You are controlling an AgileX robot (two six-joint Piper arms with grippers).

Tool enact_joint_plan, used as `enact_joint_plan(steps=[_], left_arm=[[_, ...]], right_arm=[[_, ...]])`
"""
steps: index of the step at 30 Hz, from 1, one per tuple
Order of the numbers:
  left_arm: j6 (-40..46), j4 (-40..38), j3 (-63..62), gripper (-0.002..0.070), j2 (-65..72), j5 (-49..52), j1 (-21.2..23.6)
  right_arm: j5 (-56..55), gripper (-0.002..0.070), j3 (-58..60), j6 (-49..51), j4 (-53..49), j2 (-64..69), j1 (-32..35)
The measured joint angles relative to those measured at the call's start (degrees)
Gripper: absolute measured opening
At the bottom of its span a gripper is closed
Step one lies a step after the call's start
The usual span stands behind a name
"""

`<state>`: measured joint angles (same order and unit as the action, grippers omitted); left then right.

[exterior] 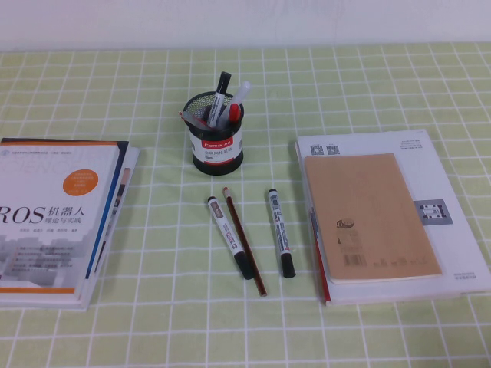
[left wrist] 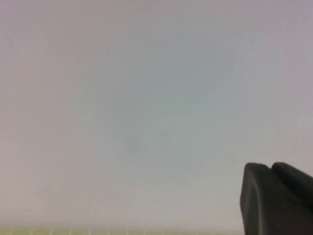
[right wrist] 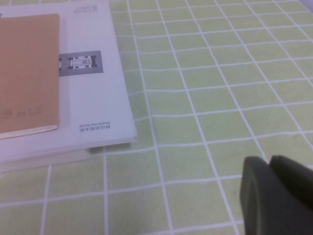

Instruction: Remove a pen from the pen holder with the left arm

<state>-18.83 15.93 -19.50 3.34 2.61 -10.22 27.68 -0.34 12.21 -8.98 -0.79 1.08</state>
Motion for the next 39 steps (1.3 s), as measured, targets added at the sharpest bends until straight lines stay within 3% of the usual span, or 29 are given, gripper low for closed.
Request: enact_joint_plan(steps=[5,11,21,28,39], left_arm=[[0.0,-0.4,-0.4,-0.0002,5.0,4.7,0.0],[-2.4,-0.4,-0.4,-0.0002,6.3,2.6,0.0],[-2.4,7.9,0.7,-0.0002,15.9,-10.4,0.0],[-3.6,13.7,0.7,-0.0002,29.2,-26.1,0.0],[-9.1,16.0,-2.6,-0.0002,50.6,-29.4,0.0]], right_arm=[[0.0,-0.0013,0.0,0.0,0.0,0.0,0.0],[0.0,-0.0013,0.0,0.0,0.0,0.0,0.0],[0.0,-0.0012,0.0,0.0,0.0,0.0,0.0],[0.0,-0.0013,0.0,0.0,0.0,0.0,0.0],[0.0,-0.0013,0.0,0.0,0.0,0.0,0.0]])
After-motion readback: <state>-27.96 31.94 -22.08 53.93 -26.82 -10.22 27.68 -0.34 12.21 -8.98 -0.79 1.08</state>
